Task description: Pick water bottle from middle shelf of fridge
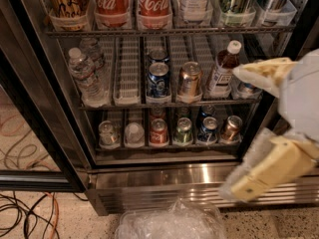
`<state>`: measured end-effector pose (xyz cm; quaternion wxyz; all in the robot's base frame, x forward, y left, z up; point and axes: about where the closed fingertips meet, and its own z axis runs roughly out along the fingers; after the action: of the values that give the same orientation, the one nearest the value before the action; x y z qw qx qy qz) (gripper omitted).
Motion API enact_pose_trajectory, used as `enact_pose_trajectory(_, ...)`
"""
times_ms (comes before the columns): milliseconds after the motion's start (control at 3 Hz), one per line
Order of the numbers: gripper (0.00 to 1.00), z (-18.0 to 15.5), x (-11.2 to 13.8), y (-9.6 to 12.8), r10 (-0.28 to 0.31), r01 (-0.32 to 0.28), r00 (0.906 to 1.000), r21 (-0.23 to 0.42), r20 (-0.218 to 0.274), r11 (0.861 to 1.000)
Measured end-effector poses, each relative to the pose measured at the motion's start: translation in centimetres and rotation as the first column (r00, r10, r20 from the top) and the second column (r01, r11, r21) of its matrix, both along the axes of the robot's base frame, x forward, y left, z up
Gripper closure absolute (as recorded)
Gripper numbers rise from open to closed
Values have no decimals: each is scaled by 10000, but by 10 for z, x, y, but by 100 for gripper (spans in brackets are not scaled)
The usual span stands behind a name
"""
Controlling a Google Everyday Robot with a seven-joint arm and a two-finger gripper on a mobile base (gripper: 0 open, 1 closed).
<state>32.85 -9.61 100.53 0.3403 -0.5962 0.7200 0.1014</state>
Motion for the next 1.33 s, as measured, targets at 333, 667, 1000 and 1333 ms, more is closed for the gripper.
enact_pose_trajectory(333, 0, -29, 37, 20, 495, -505, 9987, 1001, 123, 9937)
enact_pose_trajectory(667, 0, -52, 68, 45, 1086, -1094, 9940, 1656, 136, 9801)
enact_pose_trajectory(1000, 0, -62, 78, 76, 1423, -1425, 9897, 2363, 178, 9612)
enact_pose_trajectory(1333, 0, -64, 79, 82, 1467, -1478, 9889, 2398, 225, 9595)
